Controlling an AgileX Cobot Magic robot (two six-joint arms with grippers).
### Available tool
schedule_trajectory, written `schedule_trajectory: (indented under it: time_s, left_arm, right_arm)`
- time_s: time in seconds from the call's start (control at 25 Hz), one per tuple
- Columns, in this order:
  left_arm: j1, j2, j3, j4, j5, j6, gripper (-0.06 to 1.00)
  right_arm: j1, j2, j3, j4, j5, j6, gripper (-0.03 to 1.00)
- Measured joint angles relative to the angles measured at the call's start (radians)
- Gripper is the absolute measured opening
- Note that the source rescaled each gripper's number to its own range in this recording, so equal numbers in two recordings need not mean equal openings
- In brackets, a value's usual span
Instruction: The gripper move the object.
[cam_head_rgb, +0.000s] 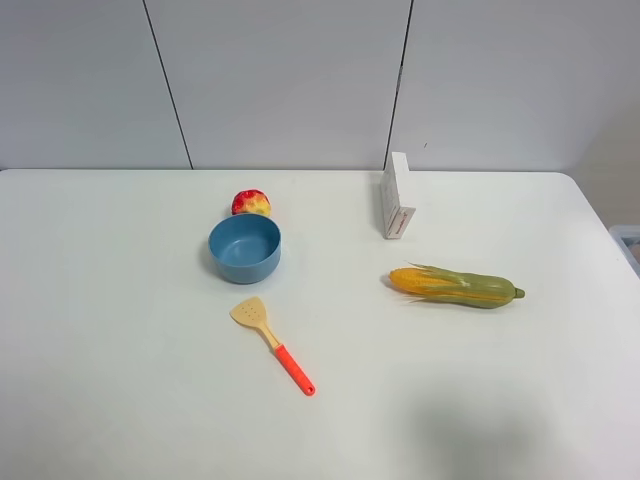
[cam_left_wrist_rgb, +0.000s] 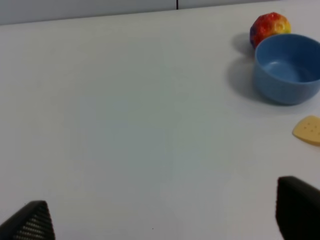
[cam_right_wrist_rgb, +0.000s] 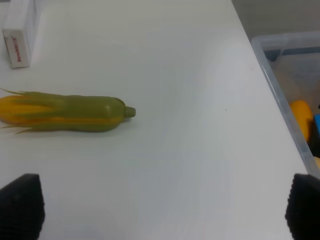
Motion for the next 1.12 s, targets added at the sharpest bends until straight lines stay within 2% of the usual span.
schedule_trajectory:
  time_s: [1.12]
  left_arm:
    - [0.000, 0.000, 0.000, 0.000, 0.000, 0.000, 1.00]
  right_arm:
    - [0.000, 0.000, 0.000, 0.000, 0.000, 0.000, 0.98]
